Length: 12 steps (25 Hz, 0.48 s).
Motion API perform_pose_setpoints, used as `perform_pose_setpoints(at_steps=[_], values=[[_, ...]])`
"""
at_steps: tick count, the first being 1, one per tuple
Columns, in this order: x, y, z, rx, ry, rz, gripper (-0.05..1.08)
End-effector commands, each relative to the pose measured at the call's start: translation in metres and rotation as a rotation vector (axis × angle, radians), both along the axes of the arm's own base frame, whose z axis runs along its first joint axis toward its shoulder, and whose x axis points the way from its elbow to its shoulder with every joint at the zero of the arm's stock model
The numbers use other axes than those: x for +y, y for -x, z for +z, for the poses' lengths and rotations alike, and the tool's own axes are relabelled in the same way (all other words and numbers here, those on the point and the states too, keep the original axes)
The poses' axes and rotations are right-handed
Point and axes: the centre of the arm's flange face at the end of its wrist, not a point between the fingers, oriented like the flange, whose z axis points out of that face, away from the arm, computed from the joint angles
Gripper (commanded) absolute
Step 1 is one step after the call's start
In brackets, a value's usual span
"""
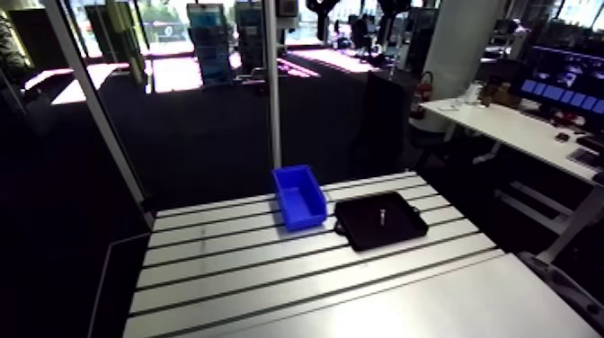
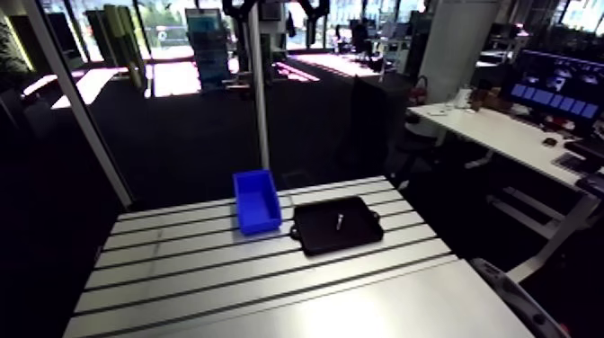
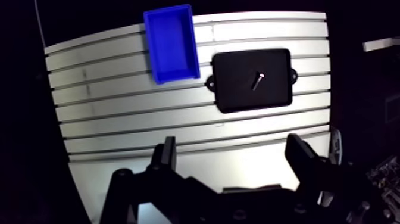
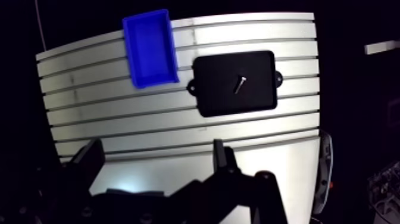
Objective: Pick up the M10 bolt from the tray and put it into the blue bin.
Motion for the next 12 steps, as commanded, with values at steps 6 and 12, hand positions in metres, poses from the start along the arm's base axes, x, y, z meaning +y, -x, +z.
perform_pose_setpoints(at_steps=[6,12], values=[[0.082,-0.009,-0.024,-0.035,0.009,0.061,0.01],[0.117,-0.015,-0.042,-0.040,0.023,0.097,0.01]])
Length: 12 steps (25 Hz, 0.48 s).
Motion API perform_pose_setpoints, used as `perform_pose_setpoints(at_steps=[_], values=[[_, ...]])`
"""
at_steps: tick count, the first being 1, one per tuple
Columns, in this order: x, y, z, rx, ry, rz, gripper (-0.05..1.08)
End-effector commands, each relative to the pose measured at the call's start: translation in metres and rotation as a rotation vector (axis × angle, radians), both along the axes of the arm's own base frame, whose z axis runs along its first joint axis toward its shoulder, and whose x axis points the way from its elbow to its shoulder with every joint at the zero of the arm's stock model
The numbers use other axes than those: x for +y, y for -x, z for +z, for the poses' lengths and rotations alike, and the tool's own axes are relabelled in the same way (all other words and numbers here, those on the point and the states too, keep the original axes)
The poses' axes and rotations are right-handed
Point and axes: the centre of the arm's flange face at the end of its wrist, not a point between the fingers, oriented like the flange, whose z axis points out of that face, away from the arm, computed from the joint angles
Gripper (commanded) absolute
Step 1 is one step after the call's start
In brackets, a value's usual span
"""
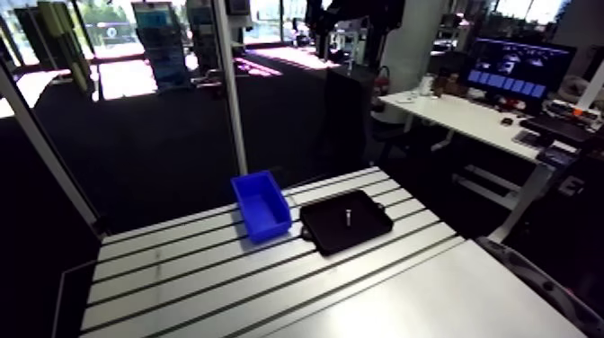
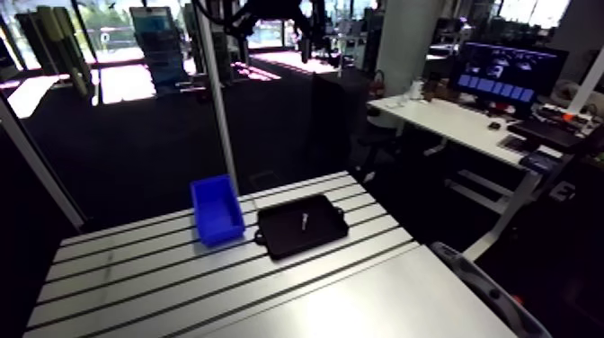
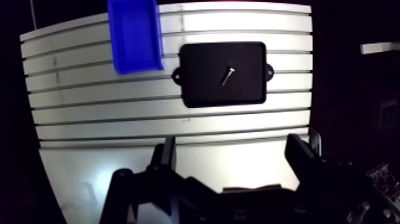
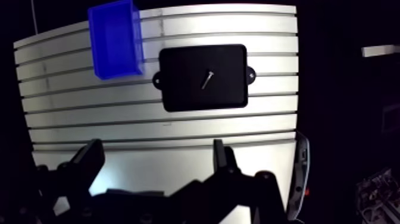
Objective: Pick up the M10 bolt from the tray and put it into the blue bin.
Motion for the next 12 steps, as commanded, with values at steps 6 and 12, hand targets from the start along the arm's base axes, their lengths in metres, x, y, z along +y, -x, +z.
perform_pose_setpoints(at_steps=[6,12], values=[[0.051,-0.011,-0.027,-0.010,0.027,0.055,0.01],[0.051,-0.010,-0.036,0.002,0.022,0.065,0.01]])
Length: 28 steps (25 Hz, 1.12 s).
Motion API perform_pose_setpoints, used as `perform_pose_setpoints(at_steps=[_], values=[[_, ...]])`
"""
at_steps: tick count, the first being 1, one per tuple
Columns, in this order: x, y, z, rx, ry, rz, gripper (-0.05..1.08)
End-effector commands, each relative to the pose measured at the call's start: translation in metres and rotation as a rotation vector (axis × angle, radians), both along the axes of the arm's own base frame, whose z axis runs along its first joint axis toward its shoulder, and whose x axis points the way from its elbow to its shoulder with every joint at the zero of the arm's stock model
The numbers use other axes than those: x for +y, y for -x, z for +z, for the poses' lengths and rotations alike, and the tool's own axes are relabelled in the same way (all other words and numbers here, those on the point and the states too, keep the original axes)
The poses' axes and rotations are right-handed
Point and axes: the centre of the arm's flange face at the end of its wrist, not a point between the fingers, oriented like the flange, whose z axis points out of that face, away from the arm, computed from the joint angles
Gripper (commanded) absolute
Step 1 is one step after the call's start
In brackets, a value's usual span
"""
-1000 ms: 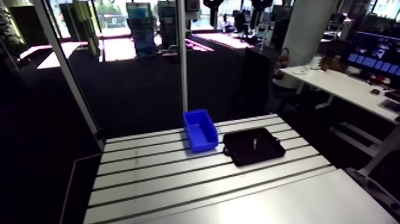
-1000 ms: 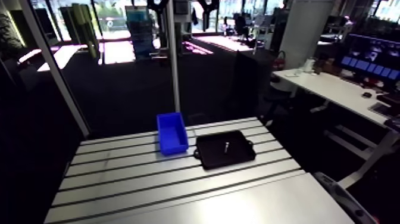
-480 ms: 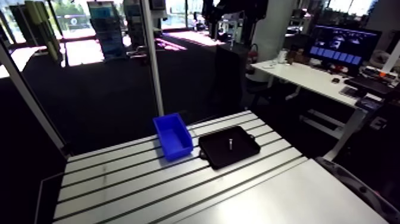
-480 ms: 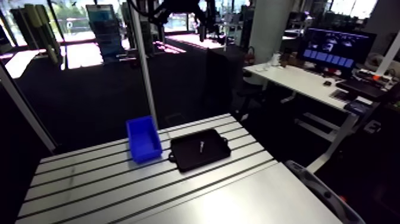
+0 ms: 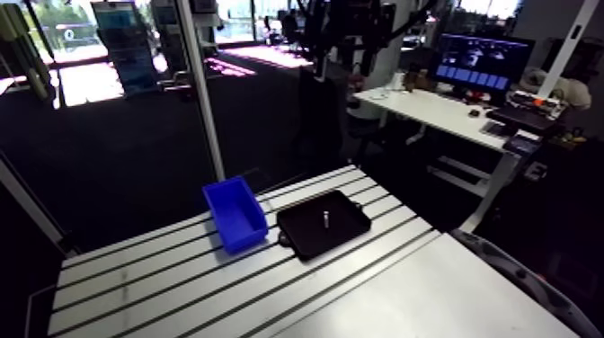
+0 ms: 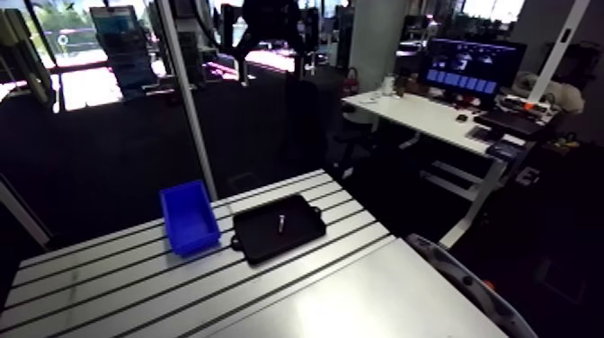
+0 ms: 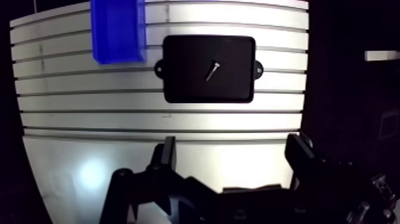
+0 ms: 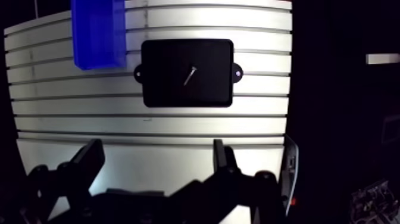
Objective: Pick up the M10 bolt from the tray and put it into the blue bin.
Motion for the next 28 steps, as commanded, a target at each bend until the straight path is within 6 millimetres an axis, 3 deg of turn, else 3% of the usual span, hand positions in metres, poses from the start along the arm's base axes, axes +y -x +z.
perform_pose_setpoints(at_steps=[1,10,15,23,28], values=[[0.003,0.000,-0.008,0.009,-0.003,0.009,0.01],[0.002,0.000,-0.010,0.006,0.001,0.006,0.01],[0.000,-0.005,-0.038,-0.008,0.013,-0.022,0.01],[0.004,-0.008,-0.054,0.003,0.027,-0.177,0.01],[0.000,-0.009,-0.075,-0.007,0.053,-0.293,0.01]])
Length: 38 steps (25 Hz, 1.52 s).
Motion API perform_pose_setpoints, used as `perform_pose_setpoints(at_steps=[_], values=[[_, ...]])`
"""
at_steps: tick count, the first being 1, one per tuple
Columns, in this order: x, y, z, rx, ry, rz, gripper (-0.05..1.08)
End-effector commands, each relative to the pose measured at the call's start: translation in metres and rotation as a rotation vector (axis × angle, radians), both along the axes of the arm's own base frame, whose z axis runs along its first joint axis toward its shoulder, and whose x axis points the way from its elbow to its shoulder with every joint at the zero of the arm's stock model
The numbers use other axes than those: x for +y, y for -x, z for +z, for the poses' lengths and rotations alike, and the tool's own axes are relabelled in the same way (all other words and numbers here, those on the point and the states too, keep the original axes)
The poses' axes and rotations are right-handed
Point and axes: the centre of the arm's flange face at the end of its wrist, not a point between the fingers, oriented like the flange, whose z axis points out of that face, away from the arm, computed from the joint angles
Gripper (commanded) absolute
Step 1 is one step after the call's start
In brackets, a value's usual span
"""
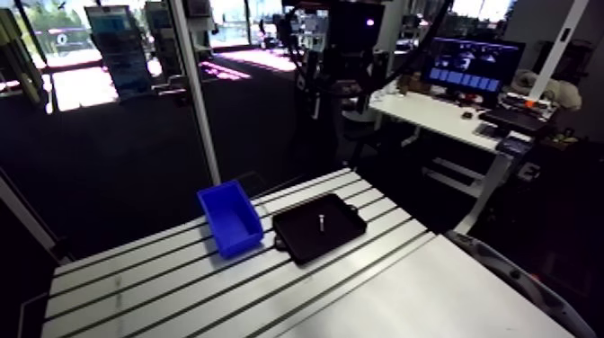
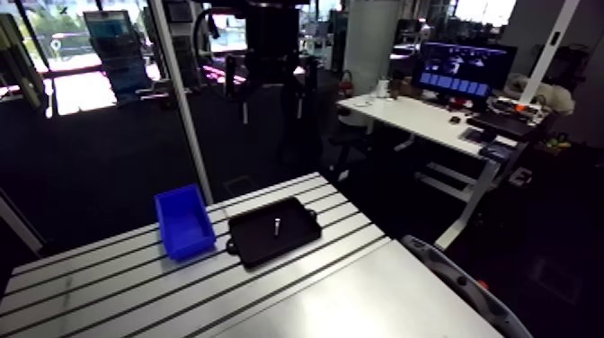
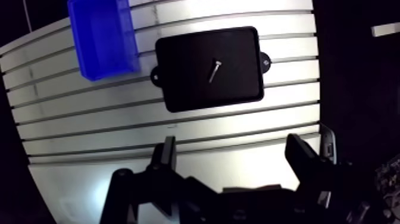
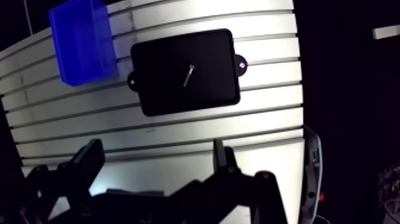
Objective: Pick up the M10 bolt from the tray and put it into the blue bin.
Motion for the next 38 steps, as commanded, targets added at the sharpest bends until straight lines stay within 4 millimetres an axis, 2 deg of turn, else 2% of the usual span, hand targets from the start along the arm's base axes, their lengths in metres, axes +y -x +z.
perform_pose_setpoints(at_steps=[1,8,14,16,19,38], values=[[-0.003,0.000,-0.024,0.004,0.024,-0.154,0.01],[-0.002,0.005,-0.045,-0.008,0.038,-0.317,0.01],[-0.001,0.006,-0.066,-0.020,0.044,-0.390,0.01],[0.002,0.011,-0.080,-0.046,0.047,-0.422,0.01],[0.005,0.018,-0.089,-0.032,0.036,-0.422,0.01],[-0.009,0.050,-0.158,-0.102,0.023,-0.445,0.01]])
